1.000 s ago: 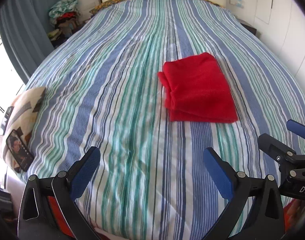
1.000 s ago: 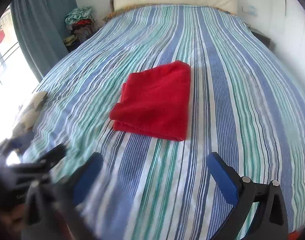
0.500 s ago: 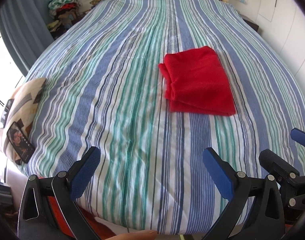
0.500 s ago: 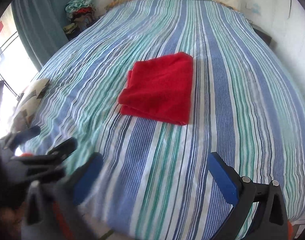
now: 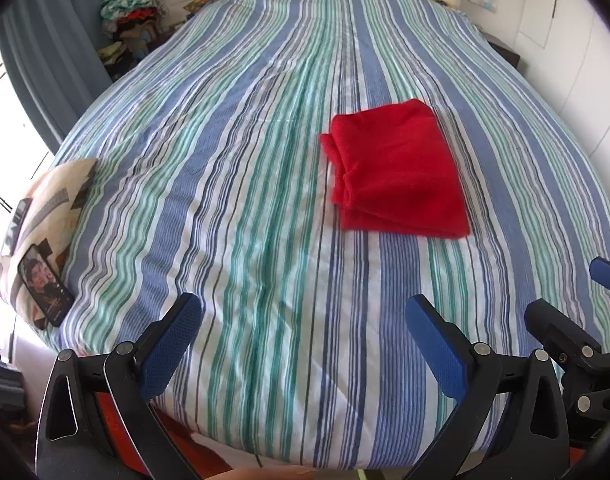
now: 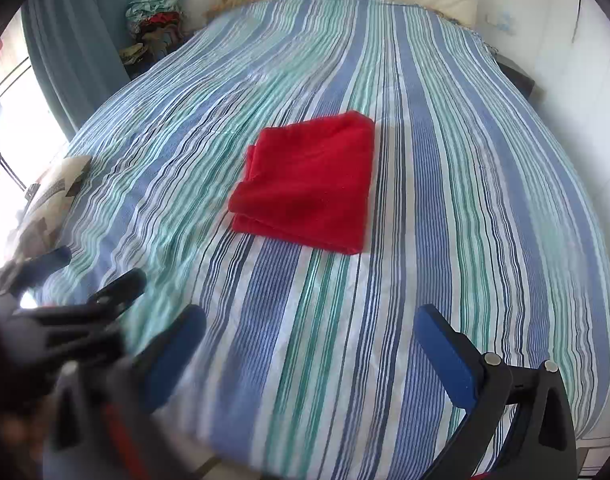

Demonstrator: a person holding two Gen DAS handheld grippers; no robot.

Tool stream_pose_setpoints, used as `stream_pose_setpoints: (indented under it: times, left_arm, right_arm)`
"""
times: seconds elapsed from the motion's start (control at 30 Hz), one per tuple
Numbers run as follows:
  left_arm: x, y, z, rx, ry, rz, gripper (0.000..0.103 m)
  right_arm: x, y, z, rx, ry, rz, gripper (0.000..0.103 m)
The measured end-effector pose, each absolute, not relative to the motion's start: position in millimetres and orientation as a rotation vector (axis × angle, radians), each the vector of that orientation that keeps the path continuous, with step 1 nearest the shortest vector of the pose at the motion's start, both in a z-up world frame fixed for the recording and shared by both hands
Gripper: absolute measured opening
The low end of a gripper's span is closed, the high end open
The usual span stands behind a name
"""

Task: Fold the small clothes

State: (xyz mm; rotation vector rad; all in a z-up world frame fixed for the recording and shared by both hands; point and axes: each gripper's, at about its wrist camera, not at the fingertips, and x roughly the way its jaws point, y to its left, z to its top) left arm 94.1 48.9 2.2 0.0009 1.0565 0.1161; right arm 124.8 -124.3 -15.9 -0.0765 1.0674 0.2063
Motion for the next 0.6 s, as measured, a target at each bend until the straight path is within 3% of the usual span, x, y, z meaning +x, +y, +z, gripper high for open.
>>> stream_pose_setpoints:
  times: [0.6]
  left_arm:
    - [96.9, 52.4, 0.4, 0.007, 1.053, 0.139, 0.102]
  right_arm:
    - [122.9, -118.3, -13.1, -0.123, 1.060, 0.186, 0.102]
